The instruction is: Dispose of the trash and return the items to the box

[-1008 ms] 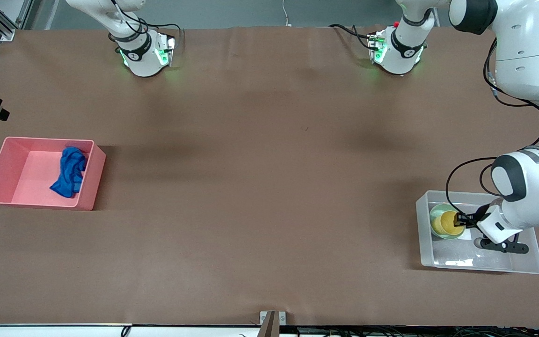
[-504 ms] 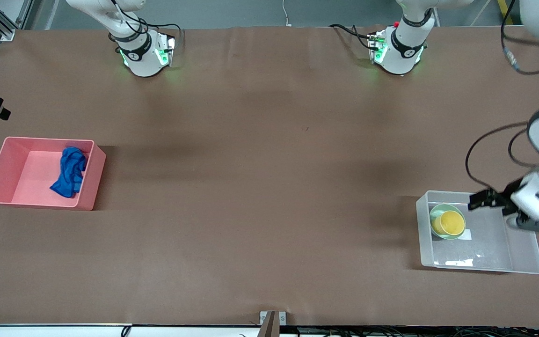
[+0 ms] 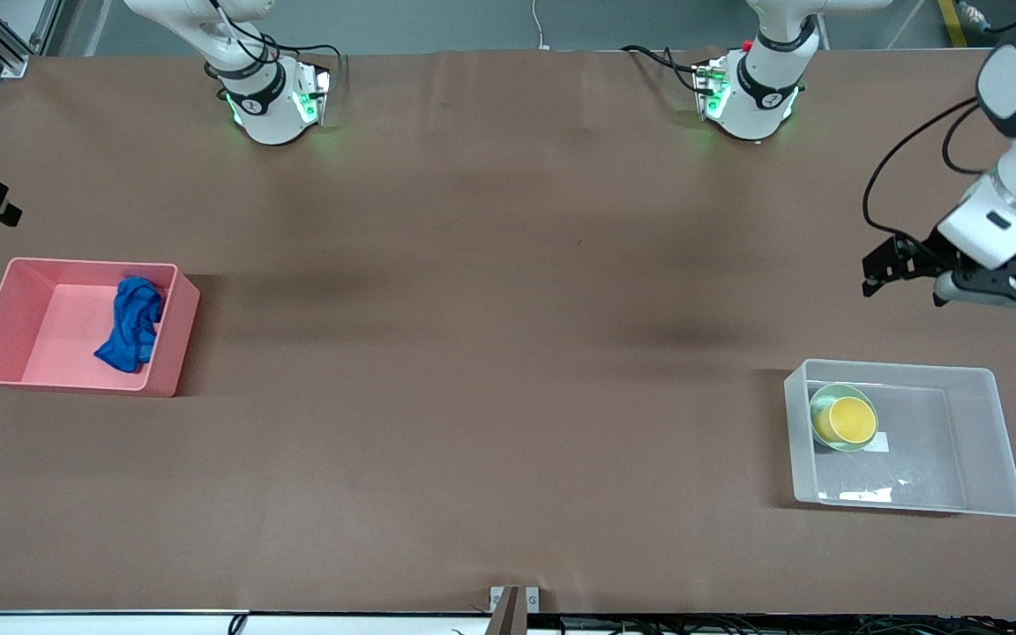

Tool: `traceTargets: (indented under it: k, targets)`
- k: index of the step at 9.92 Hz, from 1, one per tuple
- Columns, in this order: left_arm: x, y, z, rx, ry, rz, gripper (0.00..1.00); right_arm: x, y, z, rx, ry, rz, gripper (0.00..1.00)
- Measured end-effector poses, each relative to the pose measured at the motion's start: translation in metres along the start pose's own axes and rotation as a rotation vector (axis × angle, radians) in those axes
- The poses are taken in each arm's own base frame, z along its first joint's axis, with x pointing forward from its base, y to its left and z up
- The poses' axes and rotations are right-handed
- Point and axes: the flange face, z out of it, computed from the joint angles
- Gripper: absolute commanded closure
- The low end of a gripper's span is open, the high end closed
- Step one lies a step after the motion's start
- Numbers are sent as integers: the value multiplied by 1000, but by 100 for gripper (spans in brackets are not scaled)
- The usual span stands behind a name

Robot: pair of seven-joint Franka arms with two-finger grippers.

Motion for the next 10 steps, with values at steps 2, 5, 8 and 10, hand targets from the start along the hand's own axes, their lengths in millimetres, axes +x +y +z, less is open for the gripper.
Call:
traceTargets:
  k: [2, 5, 8, 10]
  targets:
    - [1, 13, -52, -4, -13, -20, 0, 0, 2, 0, 0, 0, 4, 0]
    - [15, 12, -138, 0, -38, -22, 0, 0, 3, 0, 0, 0, 6, 0]
    - [23, 13, -145, -5, -102, -41, 0, 0, 3, 0, 0, 0, 6, 0]
    - [18, 19, -142, -7, -131, -46, 0, 0, 4, 0, 0, -1, 7, 0]
